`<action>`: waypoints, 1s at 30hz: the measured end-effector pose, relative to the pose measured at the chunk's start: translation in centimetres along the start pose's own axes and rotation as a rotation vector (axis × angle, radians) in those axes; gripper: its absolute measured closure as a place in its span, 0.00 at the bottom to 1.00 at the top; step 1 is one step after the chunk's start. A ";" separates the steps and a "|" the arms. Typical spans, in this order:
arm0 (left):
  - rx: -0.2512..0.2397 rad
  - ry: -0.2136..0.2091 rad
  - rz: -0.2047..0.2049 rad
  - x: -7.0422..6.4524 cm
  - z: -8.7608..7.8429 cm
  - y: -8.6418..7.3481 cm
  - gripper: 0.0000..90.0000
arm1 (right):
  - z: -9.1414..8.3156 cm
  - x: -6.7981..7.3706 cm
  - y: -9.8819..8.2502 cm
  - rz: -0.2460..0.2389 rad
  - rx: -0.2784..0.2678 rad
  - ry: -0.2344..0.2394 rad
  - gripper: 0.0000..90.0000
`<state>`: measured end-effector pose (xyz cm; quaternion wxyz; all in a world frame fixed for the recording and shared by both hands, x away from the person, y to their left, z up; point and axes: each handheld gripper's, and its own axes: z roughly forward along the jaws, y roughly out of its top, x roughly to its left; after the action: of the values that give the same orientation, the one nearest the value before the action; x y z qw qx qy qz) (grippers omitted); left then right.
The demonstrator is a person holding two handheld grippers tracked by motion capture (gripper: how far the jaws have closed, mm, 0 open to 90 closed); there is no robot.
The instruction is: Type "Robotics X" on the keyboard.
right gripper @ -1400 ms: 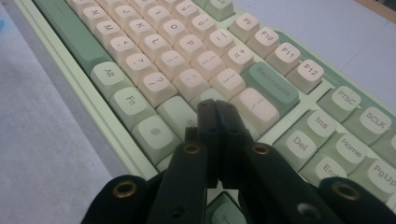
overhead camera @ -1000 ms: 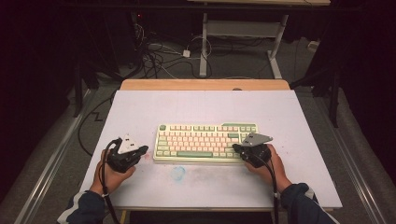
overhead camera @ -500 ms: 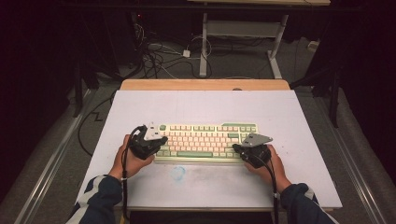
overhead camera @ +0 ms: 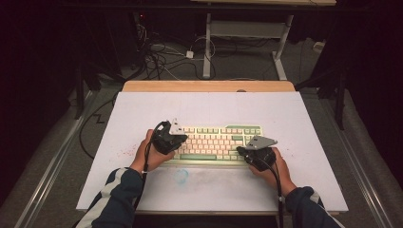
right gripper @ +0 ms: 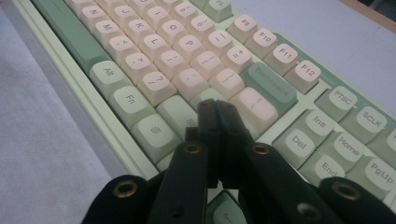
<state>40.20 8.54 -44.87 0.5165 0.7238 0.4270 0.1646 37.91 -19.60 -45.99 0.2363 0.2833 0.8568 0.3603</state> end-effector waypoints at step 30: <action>-0.007 0.007 0.026 -0.5 1.6 0.1 0.94 | 0.0 0.1 0.0 -0.005 0.005 -0.004 1.00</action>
<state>41.07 7.16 -45.30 0.5151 0.7270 0.4188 0.1753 37.81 -19.55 -45.98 0.2385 0.2824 0.8578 0.3571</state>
